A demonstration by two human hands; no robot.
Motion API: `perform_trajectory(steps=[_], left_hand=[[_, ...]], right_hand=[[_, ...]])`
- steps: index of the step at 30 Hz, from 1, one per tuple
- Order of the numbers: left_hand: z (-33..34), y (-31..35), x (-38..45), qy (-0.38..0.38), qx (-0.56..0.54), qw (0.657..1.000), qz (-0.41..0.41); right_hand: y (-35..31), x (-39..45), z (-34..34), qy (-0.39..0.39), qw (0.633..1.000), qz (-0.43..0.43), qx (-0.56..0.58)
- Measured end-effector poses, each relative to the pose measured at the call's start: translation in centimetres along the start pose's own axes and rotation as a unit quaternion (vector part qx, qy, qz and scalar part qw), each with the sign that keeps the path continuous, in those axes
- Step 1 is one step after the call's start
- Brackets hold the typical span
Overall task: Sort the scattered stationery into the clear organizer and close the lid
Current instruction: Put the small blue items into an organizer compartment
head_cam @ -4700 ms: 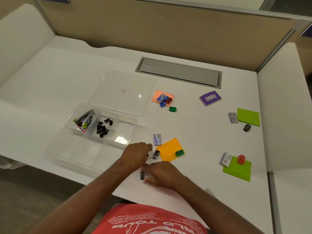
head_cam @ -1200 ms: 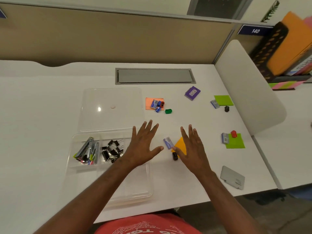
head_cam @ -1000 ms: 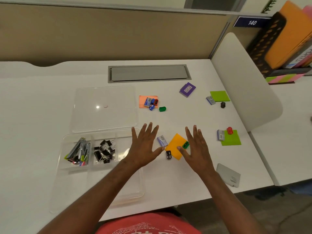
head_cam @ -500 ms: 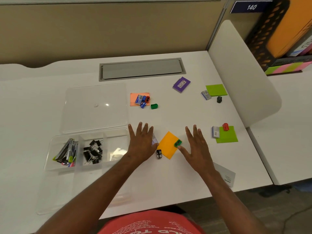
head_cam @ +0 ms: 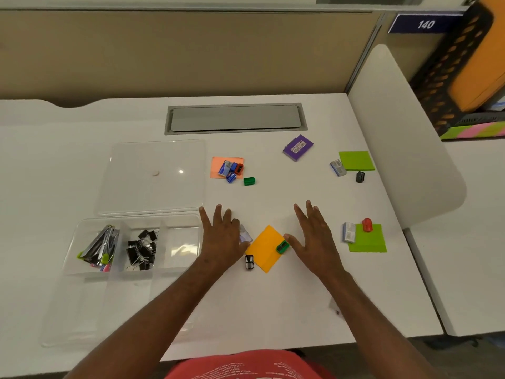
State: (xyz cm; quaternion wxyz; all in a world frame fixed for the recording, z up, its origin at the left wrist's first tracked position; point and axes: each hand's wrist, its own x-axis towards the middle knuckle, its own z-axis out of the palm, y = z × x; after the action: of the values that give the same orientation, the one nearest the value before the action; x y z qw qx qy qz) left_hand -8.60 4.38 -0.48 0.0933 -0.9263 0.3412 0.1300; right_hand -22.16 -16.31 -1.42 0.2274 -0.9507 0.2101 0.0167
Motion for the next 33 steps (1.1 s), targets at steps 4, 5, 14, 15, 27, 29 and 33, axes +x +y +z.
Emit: perform_trajectory(steps=[4,5,14,15,27,29,33], left_hand=[[0.1,0.0,0.0,0.002,-0.011,1.0,-0.012],[0.1,0.0,-0.1,0.005,-0.019,1.0,-0.012],[-0.2,-0.5,-1.9,0.176,-0.15,0.973,0.013],[-0.3,-0.7,-2.1,0.198,-0.166,0.966,0.011],[0.0,-6.7,-4.2,0.294,-0.26,0.917,-0.065],[0.1,-7.3,-4.5,0.296,-0.261,0.916,-0.073],[0.3,-8.1,-5.1,0.302,-0.262,0.913,-0.079]], right_hand=[[-1.7,4.9,-0.7,-0.015,0.999,-0.043,-0.026],[-2.2,6.2,-0.9,-0.02,0.998,-0.054,-0.036],[-8.4,18.3,-0.1,-0.037,0.988,-0.133,-0.066],[-9.2,19.4,0.1,-0.04,0.988,-0.137,-0.067],[-14.1,23.3,3.0,-0.074,0.966,-0.187,-0.161],[-14.3,23.1,3.0,-0.063,0.965,-0.194,-0.165],[-14.4,21.6,2.2,-0.029,0.974,-0.195,-0.111]])
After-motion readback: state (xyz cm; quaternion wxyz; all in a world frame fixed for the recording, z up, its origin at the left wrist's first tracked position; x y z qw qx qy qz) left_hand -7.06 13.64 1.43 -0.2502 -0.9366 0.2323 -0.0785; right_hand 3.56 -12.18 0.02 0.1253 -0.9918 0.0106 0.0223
